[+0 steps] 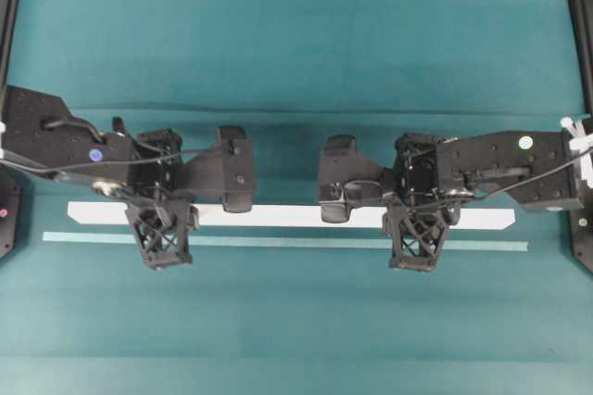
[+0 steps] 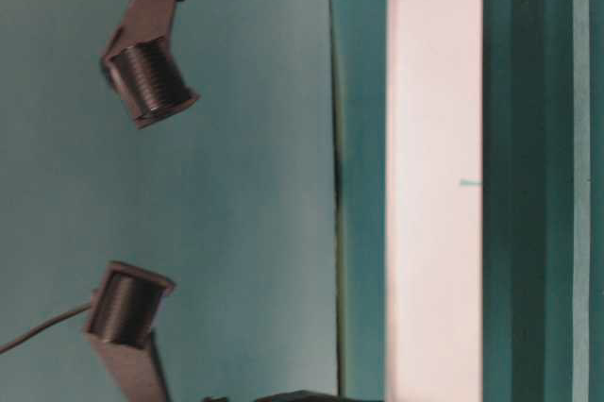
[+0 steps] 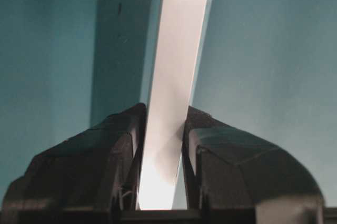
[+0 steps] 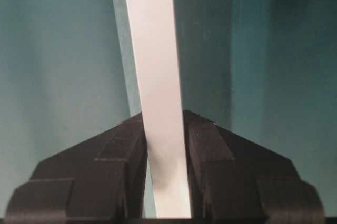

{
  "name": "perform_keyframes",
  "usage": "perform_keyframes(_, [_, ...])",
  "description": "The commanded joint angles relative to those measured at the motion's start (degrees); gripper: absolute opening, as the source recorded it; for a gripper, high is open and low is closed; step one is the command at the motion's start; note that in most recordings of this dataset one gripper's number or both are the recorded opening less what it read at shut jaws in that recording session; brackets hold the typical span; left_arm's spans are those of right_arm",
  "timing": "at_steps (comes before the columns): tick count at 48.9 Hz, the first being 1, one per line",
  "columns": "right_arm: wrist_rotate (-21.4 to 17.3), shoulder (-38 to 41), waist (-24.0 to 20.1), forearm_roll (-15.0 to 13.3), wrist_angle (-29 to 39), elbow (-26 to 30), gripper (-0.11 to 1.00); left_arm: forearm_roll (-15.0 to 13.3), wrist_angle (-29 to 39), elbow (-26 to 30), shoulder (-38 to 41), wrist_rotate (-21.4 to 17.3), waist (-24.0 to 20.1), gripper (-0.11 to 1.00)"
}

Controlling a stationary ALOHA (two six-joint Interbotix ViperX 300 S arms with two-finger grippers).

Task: Lift a wooden board with both hands.
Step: 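Lower the held board back onto the table with both grippers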

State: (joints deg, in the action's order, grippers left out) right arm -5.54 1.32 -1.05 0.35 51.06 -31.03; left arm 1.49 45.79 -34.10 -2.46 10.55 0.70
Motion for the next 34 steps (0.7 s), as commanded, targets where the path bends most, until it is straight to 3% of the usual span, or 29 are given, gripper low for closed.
perform_keyframes(1, [0.18, 0.35, -0.35, 0.18, -0.88, -0.7, 0.21, 0.0, -0.88, 0.09, 0.35, 1.32, 0.18, 0.18])
perform_keyframes(34, [0.09, 2.81, -1.23, 0.09, -7.38, -3.87, 0.21, 0.0, -7.82, -4.31, 3.34, 0.7, 1.23, 0.18])
